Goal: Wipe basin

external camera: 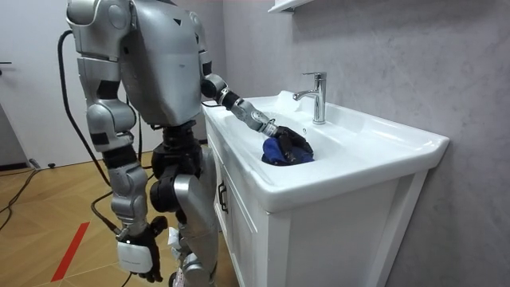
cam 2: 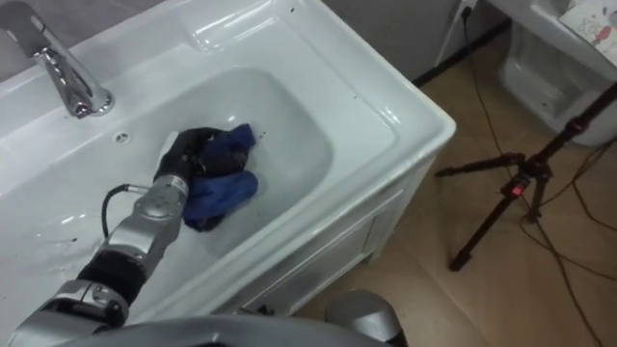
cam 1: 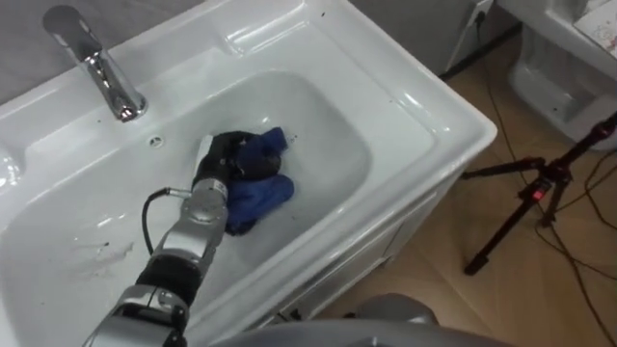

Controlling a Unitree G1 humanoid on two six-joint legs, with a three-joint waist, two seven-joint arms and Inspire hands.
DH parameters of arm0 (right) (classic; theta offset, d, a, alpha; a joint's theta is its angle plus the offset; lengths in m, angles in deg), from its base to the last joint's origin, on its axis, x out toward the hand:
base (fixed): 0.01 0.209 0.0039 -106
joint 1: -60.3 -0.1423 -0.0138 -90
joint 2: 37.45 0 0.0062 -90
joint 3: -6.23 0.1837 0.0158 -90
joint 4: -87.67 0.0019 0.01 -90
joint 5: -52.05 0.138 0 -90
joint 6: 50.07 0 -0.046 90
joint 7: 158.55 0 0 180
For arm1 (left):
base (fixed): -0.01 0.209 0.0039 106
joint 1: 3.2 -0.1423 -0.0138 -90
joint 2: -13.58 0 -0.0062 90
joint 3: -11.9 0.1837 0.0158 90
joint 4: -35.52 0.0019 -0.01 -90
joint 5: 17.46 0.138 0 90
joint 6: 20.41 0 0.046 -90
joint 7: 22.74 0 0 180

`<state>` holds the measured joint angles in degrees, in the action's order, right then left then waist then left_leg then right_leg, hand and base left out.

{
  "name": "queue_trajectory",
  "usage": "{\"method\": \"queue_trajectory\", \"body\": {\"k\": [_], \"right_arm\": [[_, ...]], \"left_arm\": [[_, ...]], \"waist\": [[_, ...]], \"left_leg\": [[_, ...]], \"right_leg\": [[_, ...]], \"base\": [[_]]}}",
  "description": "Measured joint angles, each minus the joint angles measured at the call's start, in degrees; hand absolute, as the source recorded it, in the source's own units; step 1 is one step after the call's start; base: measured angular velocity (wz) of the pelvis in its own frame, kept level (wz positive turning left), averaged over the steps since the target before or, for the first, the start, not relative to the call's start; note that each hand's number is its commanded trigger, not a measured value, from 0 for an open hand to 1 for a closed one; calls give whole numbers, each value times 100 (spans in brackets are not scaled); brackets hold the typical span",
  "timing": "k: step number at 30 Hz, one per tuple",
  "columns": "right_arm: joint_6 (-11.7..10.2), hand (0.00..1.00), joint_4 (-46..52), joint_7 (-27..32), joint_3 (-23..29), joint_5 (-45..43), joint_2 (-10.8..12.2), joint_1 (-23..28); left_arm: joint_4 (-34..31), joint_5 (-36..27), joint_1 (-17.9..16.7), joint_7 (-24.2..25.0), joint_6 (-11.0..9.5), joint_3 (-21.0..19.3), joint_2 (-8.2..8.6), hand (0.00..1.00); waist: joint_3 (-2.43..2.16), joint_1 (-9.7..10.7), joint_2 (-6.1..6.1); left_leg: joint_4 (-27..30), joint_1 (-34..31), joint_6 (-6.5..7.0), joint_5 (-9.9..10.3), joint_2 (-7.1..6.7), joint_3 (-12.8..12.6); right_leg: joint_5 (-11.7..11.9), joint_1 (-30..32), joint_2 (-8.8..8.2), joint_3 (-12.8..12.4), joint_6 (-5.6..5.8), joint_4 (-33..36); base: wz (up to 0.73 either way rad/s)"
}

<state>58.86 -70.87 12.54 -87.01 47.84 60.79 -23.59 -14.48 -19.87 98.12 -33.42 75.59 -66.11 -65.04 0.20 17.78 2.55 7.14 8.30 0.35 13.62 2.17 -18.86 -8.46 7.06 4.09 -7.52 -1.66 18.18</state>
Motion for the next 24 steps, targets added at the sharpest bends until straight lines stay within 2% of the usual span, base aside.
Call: {"method": "queue_trajectory", "body": {"k": [3,6,10,14,17,20,24], "right_arm": [[47,0,-31,4,-12,174,-43,-50],[56,0,-38,10,-6,265,-122,-142],[69,0,-51,15,-61,363,-160,-117],[133,0,-44,32,-174,455,-166,-59],[168,0,0,131,-343,489,-184,-71],[162,0,-6,248,-363,493,-182,-138],[161,0,-7,446,-539,534,-179,-180]], "left_arm": [[-83,-497,46,-110,102,130,-1,100],[-364,-594,134,-206,174,334,5,100],[-513,-627,269,-249,412,425,6,100],[-516,-709,478,-250,582,626,5,100],[-533,-895,612,-250,690,808,5,100],[-668,-1118,644,-250,786,860,5,100],[-864,-1327,644,-246,864,944,15,100]], "waist": [[-1,132,-3],[-2,283,3],[5,385,28],[42,398,101],[38,399,173],[40,398,185],[37,395,215]], "left_leg": [[52,-29,47,29,-24,-10],[51,-131,101,14,-86,-18],[53,-105,162,41,-102,-104],[41,-146,205,68,-121,-111],[59,-161,222,69,-139,-106],[60,-173,240,75,-149,-94],[56,-198,255,84,-145,-33]], "right_leg": [[-5,30,-32,19,39,9],[-10,155,-113,53,93,62],[7,121,-137,17,137,47],[18,97,-198,33,189,33],[42,75,-204,40,235,-46],[51,78,-209,15,254,-69],[64,44,-227,101,272,-165]], "base": [[3],[2],[-4],[7],[5],[2],[6]]}}
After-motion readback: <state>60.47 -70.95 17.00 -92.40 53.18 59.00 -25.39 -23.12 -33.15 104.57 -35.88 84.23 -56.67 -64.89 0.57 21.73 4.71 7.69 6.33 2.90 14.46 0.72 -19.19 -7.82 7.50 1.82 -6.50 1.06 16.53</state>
